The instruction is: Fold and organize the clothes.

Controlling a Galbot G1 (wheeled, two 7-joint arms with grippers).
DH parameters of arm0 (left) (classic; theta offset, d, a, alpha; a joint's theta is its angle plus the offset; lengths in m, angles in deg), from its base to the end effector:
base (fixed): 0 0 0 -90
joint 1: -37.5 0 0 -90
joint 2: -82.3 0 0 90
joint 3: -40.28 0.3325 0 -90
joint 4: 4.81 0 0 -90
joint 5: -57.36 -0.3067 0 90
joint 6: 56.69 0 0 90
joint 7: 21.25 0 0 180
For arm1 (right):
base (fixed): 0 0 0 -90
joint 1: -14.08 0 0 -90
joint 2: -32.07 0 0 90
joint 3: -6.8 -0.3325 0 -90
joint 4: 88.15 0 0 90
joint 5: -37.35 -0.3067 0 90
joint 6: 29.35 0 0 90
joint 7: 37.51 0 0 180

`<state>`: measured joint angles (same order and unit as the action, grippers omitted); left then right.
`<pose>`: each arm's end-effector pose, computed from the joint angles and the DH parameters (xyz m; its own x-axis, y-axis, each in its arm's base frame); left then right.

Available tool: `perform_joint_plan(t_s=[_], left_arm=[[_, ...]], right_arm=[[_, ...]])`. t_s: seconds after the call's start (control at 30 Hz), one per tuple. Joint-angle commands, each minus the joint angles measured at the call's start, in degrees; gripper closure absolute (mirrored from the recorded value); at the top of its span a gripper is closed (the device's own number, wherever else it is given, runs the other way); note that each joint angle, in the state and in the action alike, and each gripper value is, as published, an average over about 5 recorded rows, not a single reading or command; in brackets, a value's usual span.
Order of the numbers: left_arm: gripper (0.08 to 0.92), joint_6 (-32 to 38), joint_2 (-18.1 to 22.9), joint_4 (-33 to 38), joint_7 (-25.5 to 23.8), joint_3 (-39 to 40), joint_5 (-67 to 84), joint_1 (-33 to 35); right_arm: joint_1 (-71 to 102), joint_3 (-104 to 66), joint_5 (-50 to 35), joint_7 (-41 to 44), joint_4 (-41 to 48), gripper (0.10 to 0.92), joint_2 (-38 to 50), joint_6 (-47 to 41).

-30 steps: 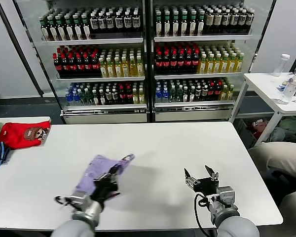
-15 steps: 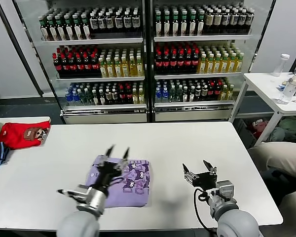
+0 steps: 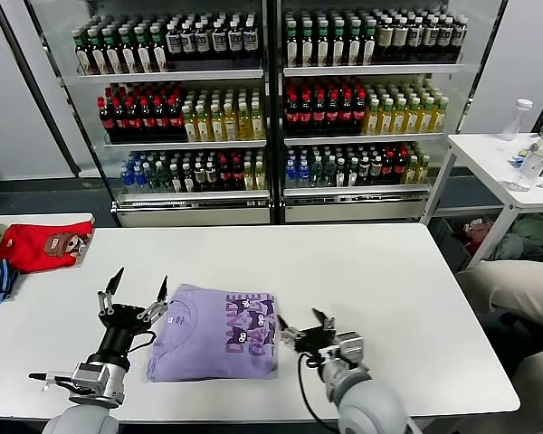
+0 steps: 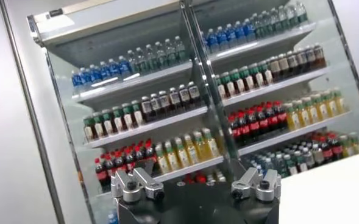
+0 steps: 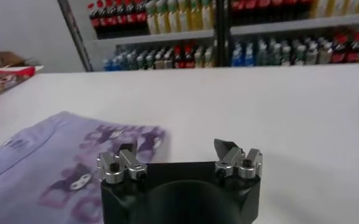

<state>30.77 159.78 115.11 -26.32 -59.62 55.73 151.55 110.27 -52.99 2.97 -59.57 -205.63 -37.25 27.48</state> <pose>0.1717 0.0835 -0.2577 -0.9977 0.0339 -0.0579 0.0151 0.9543 0.2985 0.2093 0.0606 -0.2511 -0.8148 -0.3707 0.4457 -0.3262 0.9287 0.1761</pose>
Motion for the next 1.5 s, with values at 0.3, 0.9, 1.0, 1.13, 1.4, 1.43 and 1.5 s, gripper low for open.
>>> perform_joint_plan(t_s=[0.3, 0.9, 1.0, 1.13, 1.4, 1.43, 1.5], left_arm=[[0.177, 4.08, 0.45, -3.50, -1.14, -2.71, -3.09, 0.15], [0.177, 5.06, 1.66, -3.81, -1.08, -2.83, -3.19, 1.24], [0.177, 5.26, 1.70, -4.72, -1.06, -2.86, -3.09, 0.51], [0.177, 6.03, 1.96, -6.33, -1.12, -2.31, -2.97, -0.62], [0.177, 7.74, 2.33, -7.86, -2.24, -1.37, -2.63, -2.06], [0.177, 8.18, 2.41, -8.15, -2.58, -1.35, -2.56, -2.26], [0.177, 9.14, 2.62, -8.72, -3.30, -1.33, -2.42, -2.63]], right_arm=[[-3.19, 6.52, -7.92, -4.67, 6.75, 0.259, -3.96, 0.04], [-5.09, 3.58, -6.55, -2.15, 7.02, 0.759, -4.16, 0.53], [-4.18, -0.22, -5.37, -0.16, 2.59, 0.846, 0.06, 0.23], [-3.29, -8.16, -6.46, 3.08, -0.29, 0.903, 6.89, 0.00], [-0.44, -11.52, -5.85, 5.13, -1.36, 0.906, 9.78, -0.03], [0.00, -11.18, -4.96, 5.13, -1.30, 0.906, 9.28, -0.03], [0.84, -10.95, -3.27, 5.19, -1.67, 0.906, 8.76, 0.00]])
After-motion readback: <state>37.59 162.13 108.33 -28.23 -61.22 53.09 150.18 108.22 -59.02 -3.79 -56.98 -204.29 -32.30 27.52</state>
